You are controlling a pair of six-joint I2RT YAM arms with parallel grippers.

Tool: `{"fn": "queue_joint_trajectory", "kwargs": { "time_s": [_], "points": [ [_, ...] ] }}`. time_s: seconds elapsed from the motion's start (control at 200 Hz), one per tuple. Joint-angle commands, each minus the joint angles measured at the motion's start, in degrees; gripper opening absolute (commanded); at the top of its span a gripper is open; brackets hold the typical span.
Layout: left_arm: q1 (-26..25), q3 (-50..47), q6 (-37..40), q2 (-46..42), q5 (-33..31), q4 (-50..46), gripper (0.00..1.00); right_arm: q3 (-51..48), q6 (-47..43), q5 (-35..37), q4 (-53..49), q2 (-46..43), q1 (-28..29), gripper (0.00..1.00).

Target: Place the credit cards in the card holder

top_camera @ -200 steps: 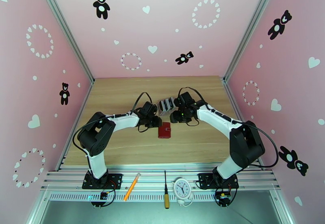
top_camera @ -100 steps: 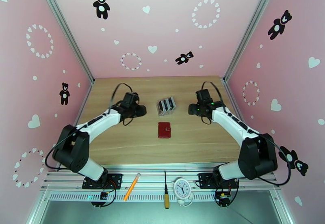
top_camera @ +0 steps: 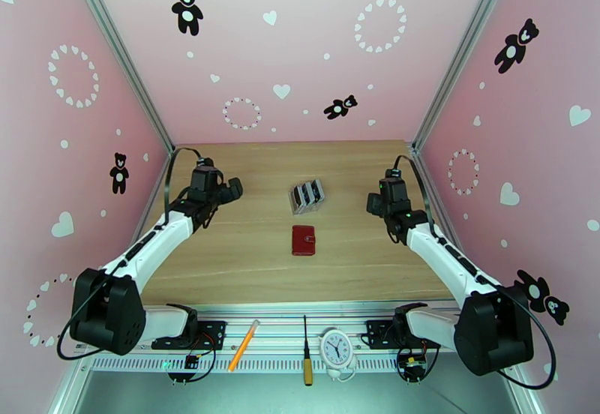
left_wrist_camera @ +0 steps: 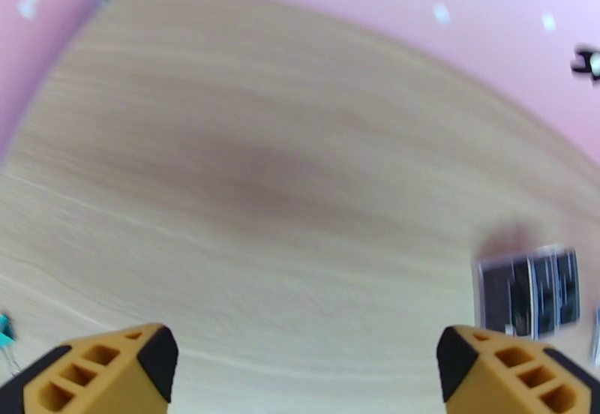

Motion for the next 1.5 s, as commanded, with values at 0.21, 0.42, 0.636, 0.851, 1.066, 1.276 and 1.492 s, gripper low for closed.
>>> {"fn": "queue_joint_trajectory", "kwargs": {
  "time_s": [0.21,0.42,0.636,0.851,1.066,1.276,1.492],
  "points": [
    [6.9,-9.9,12.1,-4.1,-3.1,16.8,0.98,-7.4,-9.8,7.0,19.7,4.4,-0.5,0.71],
    [10.7,-15.3,15.8,-1.1,-2.0,24.9,0.98,-8.0,-14.4,8.2,27.8,10.7,-0.6,0.71],
    [16.5,-22.9,15.0,-1.2,3.7,36.6,0.98,-8.7,-17.5,2.3,34.5,15.0,-1.9,0.7],
    [20.9,-23.7,13.6,3.5,10.1,41.8,0.98,-11.8,-16.7,-4.1,40.0,14.8,-5.4,0.69],
    [20.7,-24.8,14.3,6.9,16.6,48.5,0.98,-17.0,-17.4,-9.5,49.2,15.4,-6.5,0.68],
    [14.1,-28.0,23.1,8.4,16.8,55.2,0.98,-21.3,-17.4,-13.2,58.2,17.4,-7.7,0.68],
    [13.6,-31.9,21.5,12.7,11.3,67.1,0.98,-20.9,-17.7,-15.5,57.3,17.6,-8.2,0.68]
  ]
}}
